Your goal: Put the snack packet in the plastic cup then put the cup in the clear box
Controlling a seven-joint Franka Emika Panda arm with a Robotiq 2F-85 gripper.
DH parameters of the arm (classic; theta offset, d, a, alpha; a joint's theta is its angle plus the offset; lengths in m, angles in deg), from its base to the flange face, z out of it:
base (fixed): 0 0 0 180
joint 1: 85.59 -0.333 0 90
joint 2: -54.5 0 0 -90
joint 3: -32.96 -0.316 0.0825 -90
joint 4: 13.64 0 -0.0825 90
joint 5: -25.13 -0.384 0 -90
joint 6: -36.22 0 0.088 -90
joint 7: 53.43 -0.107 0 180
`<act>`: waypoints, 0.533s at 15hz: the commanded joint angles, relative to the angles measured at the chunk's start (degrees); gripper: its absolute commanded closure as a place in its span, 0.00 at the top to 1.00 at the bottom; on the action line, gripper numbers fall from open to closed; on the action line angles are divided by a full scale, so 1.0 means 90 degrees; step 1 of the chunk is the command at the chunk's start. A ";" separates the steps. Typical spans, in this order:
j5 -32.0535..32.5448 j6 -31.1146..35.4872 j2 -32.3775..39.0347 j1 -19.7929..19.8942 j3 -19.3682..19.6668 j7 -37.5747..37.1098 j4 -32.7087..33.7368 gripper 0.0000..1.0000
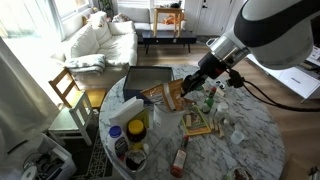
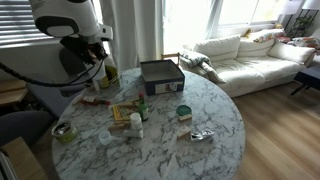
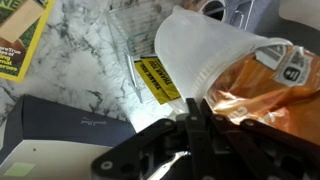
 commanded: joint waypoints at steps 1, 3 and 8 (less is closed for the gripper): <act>-0.0155 0.0701 0.0374 -0.0120 -0.0200 -0.0086 0.0111 0.01; -0.0145 0.1121 0.0539 -0.0139 -0.0290 -0.0125 0.0104 0.01; -0.0128 0.1923 0.0947 -0.0148 -0.0383 -0.0257 0.0083 0.01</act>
